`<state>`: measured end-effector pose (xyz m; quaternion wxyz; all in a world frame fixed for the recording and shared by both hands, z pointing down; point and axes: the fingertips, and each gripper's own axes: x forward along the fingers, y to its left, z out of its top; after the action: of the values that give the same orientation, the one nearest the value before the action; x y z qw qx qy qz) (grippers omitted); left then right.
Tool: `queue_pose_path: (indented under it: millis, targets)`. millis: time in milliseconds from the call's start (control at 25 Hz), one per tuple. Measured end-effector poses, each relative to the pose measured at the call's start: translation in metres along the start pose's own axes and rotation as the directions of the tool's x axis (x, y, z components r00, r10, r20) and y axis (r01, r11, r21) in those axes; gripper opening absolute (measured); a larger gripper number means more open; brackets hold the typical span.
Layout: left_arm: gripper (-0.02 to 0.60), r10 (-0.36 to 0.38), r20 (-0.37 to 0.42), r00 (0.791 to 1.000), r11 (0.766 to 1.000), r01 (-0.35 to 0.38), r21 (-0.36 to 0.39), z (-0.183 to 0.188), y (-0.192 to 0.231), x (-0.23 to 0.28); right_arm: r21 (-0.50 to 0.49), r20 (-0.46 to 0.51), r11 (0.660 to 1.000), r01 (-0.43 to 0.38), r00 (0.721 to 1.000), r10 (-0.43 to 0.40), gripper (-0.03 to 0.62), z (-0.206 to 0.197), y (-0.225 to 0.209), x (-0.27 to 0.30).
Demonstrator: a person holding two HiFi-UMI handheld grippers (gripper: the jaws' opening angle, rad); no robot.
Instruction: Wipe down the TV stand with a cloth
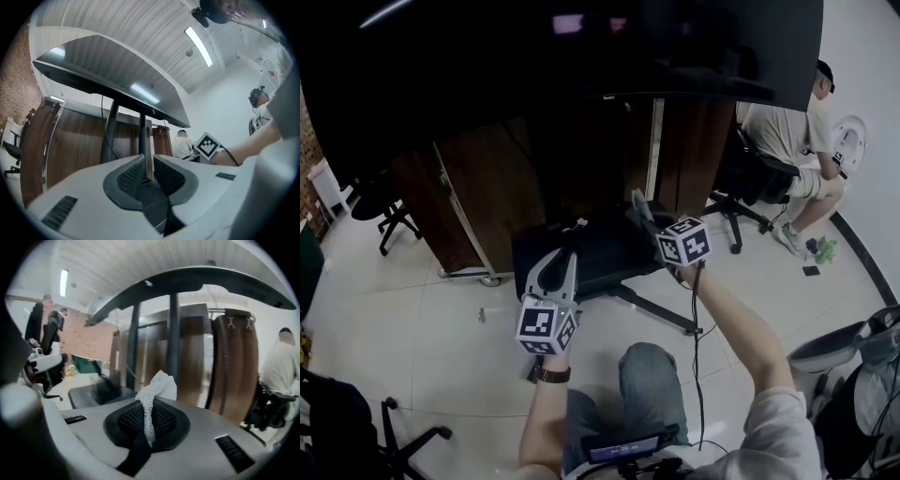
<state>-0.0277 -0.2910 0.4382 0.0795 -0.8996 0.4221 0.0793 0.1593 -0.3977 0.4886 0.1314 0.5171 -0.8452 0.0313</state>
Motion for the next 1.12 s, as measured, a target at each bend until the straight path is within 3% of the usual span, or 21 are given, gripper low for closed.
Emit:
queue_pose_path:
  millis: [120,200,280,400,480,560,640,760,840,920,1000,1120]
  targets:
    - [0.075,0.002,0.001,1.000,1.000,-0.002,0.016,0.003,-0.008,-0.006,0.038,0.029,0.971,-0.236,0.972,0.235,0.025,0.006,0.108,0.015]
    - [0.075,0.012,-0.003,1.000,1.000,-0.012,0.017,0.002,-0.007,-0.011,0.086,0.019,0.959,-0.271,0.963,0.270,0.025,-0.001,0.127,0.029]
    - [0.075,0.021,-0.007,1.000,1.000,-0.021,0.017,0.000,-0.006,-0.018,0.116,-0.014,0.974,-0.193,0.981,0.195,0.025,-0.016,0.098,0.033]
    - [0.075,0.037,-0.012,0.999,0.999,-0.037,0.009,-0.004,-0.001,-0.032,0.130,-0.049,0.991,0.029,0.999,-0.023,0.025,-0.041,0.009,-0.002]
    - [0.075,0.072,-0.016,0.997,0.997,-0.072,0.005,-0.009,0.014,-0.043,0.161,-0.051,0.971,0.179,0.984,-0.173,0.025,-0.051,-0.049,-0.036]
    - [0.075,0.110,-0.025,0.994,0.994,-0.110,0.010,-0.014,0.031,-0.051,0.186,-0.029,0.949,0.254,0.967,-0.253,0.024,-0.051,-0.076,-0.063]
    - [0.075,0.145,-0.040,0.989,0.989,-0.143,0.032,-0.019,0.043,-0.057,0.177,0.020,0.962,0.210,0.976,-0.217,0.024,-0.041,-0.050,-0.072]
    - [0.075,0.229,-0.065,0.971,0.972,-0.225,0.068,-0.024,0.065,-0.066,0.159,0.126,0.987,-0.030,0.992,0.010,0.025,-0.011,0.058,-0.051]
    - [0.075,0.288,-0.083,0.954,0.956,-0.280,0.090,-0.028,0.075,-0.073,0.177,0.188,0.959,-0.221,0.964,0.188,0.025,0.006,0.140,-0.028]
    - [0.077,0.317,-0.099,0.943,0.946,-0.307,0.101,-0.032,0.079,-0.081,0.180,0.195,0.924,-0.337,0.933,0.303,0.025,0.009,0.199,-0.004]
    - [0.076,0.320,-0.102,0.942,0.946,-0.310,0.095,-0.034,0.080,-0.086,0.180,0.150,0.922,-0.343,0.936,0.319,0.025,-0.003,0.212,0.018]
    - [0.075,0.316,-0.097,0.944,0.948,-0.308,0.084,-0.037,0.084,-0.090,0.200,0.082,0.960,-0.195,0.980,0.181,0.025,-0.034,0.148,0.020]
